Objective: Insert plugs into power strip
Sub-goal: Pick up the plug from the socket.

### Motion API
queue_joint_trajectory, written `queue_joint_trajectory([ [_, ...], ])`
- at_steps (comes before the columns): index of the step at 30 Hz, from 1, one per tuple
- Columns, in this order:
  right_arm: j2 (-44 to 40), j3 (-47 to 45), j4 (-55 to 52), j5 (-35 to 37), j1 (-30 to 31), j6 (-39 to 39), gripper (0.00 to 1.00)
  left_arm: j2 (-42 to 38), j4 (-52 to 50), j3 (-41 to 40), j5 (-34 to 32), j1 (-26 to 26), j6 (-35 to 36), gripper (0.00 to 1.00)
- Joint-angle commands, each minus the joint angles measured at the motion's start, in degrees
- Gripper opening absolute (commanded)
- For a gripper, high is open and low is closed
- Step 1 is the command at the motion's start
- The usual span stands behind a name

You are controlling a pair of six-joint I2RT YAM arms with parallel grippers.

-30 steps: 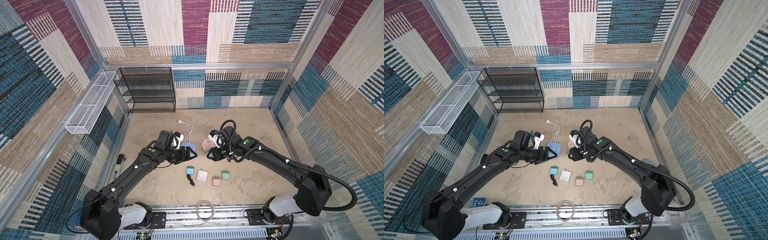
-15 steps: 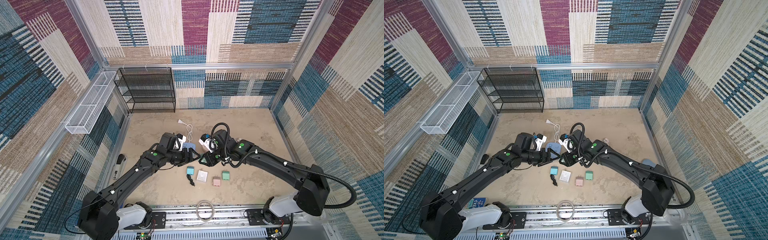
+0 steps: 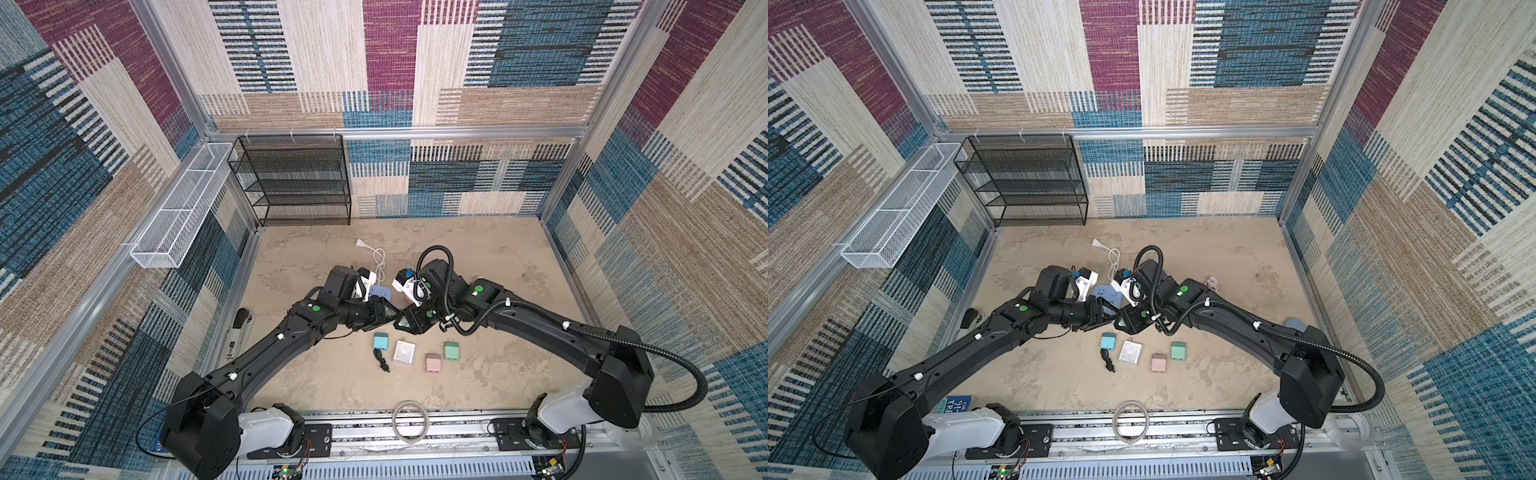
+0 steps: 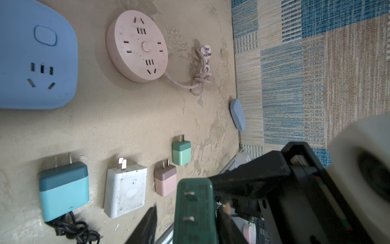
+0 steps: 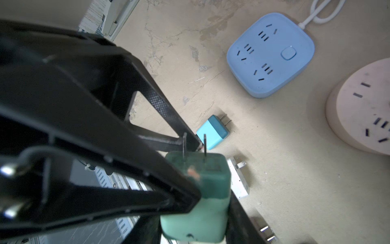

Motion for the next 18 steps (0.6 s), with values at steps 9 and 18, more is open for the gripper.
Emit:
queue_joint_trajectory([
  [9, 1.8, 2.4, 7.7, 2.5, 0.0, 0.4, 0.00, 0.2, 2.8, -1.9, 2.3, -0.6, -1.8, 0.43],
  [18, 3.3, 3.4, 10.1, 2.1, 0.1, 0.8, 0.00, 0.5, 5.4, -3.2, 3.2, -0.7, -3.2, 0.32],
])
